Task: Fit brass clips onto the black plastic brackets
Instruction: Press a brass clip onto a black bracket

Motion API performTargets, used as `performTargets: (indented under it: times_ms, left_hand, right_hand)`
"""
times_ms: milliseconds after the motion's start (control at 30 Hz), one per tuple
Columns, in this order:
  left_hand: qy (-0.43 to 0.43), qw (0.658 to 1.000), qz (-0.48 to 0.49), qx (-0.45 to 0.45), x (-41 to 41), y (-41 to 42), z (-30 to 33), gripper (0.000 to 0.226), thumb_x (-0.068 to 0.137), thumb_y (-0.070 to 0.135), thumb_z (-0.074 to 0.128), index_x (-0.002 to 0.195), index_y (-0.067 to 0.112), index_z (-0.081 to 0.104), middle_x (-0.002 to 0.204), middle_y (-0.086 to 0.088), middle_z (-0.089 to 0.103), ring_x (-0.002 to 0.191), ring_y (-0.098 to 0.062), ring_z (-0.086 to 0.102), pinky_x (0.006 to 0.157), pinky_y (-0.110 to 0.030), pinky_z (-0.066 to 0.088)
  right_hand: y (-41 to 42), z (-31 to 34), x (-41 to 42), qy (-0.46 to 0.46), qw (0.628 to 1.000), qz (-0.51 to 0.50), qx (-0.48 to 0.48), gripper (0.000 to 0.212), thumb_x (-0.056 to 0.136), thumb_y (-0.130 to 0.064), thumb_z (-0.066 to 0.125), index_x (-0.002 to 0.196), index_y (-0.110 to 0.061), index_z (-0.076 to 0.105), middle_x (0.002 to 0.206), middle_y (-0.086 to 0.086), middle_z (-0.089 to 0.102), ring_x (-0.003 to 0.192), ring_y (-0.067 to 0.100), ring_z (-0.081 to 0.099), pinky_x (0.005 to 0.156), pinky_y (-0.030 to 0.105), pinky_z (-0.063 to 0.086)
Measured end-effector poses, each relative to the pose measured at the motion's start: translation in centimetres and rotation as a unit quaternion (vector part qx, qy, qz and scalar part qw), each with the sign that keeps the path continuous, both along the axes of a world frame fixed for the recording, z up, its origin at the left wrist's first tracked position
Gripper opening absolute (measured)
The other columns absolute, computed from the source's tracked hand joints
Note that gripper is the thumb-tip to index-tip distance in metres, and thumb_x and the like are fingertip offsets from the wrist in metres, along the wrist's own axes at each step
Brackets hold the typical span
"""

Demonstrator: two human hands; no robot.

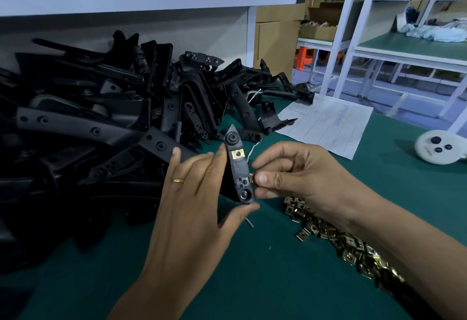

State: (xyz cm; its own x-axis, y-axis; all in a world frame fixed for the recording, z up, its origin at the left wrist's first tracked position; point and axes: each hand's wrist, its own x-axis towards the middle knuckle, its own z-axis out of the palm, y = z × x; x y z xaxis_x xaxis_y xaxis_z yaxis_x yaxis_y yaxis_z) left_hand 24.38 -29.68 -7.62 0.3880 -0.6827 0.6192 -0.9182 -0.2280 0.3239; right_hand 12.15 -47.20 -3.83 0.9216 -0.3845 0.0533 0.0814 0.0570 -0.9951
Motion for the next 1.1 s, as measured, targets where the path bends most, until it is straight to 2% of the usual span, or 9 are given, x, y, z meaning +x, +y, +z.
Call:
performTargets:
  times_ms: [133,367,600,733,900,1100]
  left_hand:
    - [0.000,1.000,-0.013,-0.001,0.1,0.0,-0.2,0.086,0.093,0.063,0.056,0.157,0.008,0.041,0.140,0.006,0.057,0.140,-0.014,0.046,0.128,-0.049,0.016]
    - [-0.008,0.999,-0.025,0.021,0.2,0.0,-0.2,0.088,0.089,0.061,0.058,0.157,0.007,0.041,0.142,0.004,0.057,0.140,-0.014,0.044,0.128,-0.048,0.017]
    - [-0.011,0.997,-0.065,0.034,-0.1,0.0,-0.3,0.089,0.092,0.062,0.058,0.160,0.009,0.035,0.143,0.005,0.053,0.142,-0.012,0.040,0.130,-0.038,0.007]
    - [-0.009,0.995,-0.085,0.047,-0.3,0.0,-0.2,0.087,0.095,0.063,0.051,0.161,0.008,0.033,0.144,0.004,0.053,0.143,-0.015,0.042,0.129,-0.045,0.014]
    - [0.019,0.994,-0.105,0.014,-0.1,0.1,-0.5,0.086,0.096,0.064,0.050,0.163,0.016,0.026,0.148,0.012,0.047,0.147,-0.004,0.033,0.129,-0.035,0.010]
    - [0.031,0.992,-0.125,-0.007,-0.2,0.1,-0.3,0.086,0.096,0.067,0.053,0.164,0.022,0.026,0.145,0.023,0.044,0.146,0.000,0.033,0.127,-0.025,0.010]
  right_hand:
    - [0.1,0.2,0.0,0.010,1.000,-0.011,-0.008,0.023,0.075,-0.007,0.084,0.095,-0.001,0.076,0.085,0.022,0.075,0.075,0.028,0.077,0.072,0.029,0.063]
    - [0.0,0.9,-0.5,0.035,0.996,0.004,-0.080,0.021,0.079,-0.005,0.082,0.096,0.000,0.072,0.084,0.021,0.076,0.072,0.028,0.077,0.067,0.025,0.060]
    - [-0.4,1.7,-1.2,0.056,0.986,0.057,-0.148,0.012,0.085,0.001,0.079,0.092,0.005,0.071,0.080,0.022,0.074,0.065,0.024,0.069,0.064,0.025,0.056]
    - [-0.7,1.9,-1.5,0.057,0.978,0.072,-0.187,0.011,0.084,-0.001,0.080,0.090,0.005,0.073,0.078,0.022,0.074,0.063,0.027,0.068,0.062,0.027,0.056]
    - [-0.7,1.6,-1.3,0.024,0.988,0.079,-0.133,0.014,0.079,-0.004,0.083,0.089,-0.004,0.075,0.077,0.015,0.076,0.061,0.021,0.071,0.062,0.026,0.057]
    - [-0.1,0.3,-0.3,-0.031,0.992,0.100,-0.073,0.014,0.076,-0.009,0.083,0.086,-0.013,0.074,0.075,0.009,0.073,0.063,0.017,0.069,0.062,0.023,0.056]
